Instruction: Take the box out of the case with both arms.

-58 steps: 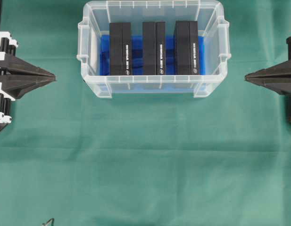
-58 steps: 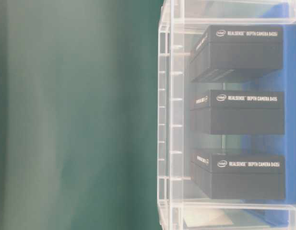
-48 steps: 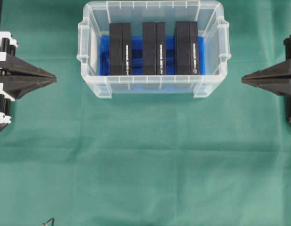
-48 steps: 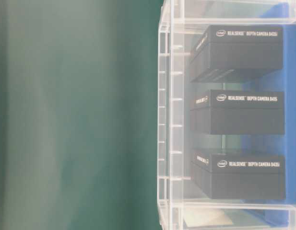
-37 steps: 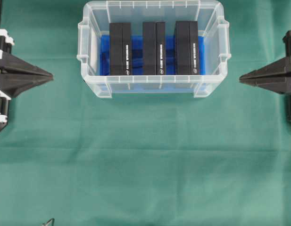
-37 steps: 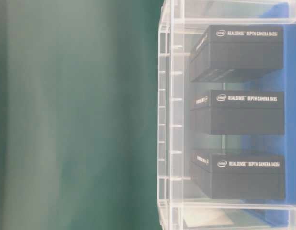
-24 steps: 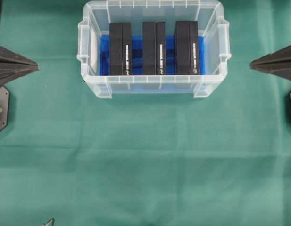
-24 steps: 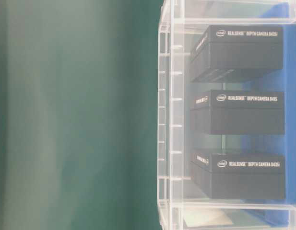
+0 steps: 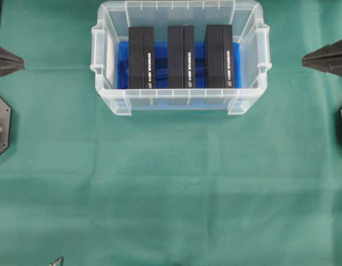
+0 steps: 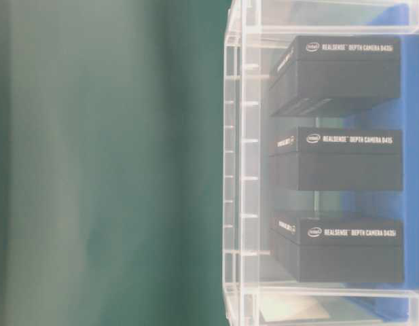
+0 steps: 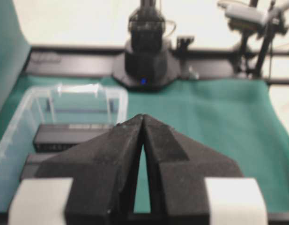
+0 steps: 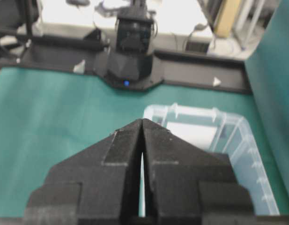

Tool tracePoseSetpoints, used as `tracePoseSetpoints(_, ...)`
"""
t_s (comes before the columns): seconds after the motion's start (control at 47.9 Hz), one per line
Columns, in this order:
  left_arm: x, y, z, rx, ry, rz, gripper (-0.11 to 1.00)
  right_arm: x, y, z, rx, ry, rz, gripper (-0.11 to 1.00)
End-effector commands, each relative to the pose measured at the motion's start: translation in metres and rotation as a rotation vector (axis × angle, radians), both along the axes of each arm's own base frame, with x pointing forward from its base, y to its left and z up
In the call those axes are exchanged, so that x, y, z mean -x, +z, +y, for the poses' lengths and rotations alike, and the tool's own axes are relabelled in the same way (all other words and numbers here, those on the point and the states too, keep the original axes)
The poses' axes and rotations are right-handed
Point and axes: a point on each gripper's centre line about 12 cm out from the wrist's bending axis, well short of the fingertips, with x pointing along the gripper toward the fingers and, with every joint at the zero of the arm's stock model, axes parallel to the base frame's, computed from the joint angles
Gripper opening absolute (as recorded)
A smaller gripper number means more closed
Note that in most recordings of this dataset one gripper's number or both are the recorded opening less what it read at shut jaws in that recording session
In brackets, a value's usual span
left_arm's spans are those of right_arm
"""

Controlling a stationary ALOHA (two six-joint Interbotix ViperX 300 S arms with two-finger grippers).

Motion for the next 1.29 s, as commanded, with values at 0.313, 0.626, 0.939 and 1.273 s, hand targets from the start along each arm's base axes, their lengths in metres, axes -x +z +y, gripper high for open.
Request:
tracePoseSetpoints(0.313, -0.008, -0.011, 0.001, 0.028, 0.02, 0.43, 0.01, 0.011, -0.02, 0.0, -0.088, -0.035, 0.499, 0.01)
tracePoseSetpoints(0.626, -0.002, -0.042, -0.003, 0.052, 0.036, 0.936, 0.01, 0.026, -0.051, 0.0, -0.148, -0.112, 1.061, 0.01)
tracePoseSetpoints(0.939, 0.002, -0.047, -0.003, 0.061, 0.048, 1.017, 0.01, 0.021, -0.06, -0.001, -0.139, -0.134, 1.187, 0.01)
tracePoseSetpoints(1.273, 0.003, -0.048, -0.003, 0.405, 0.283, 0.998, 0.01, 0.02, -0.06, -0.001, -0.385, -0.357, 1.166, 0.01)
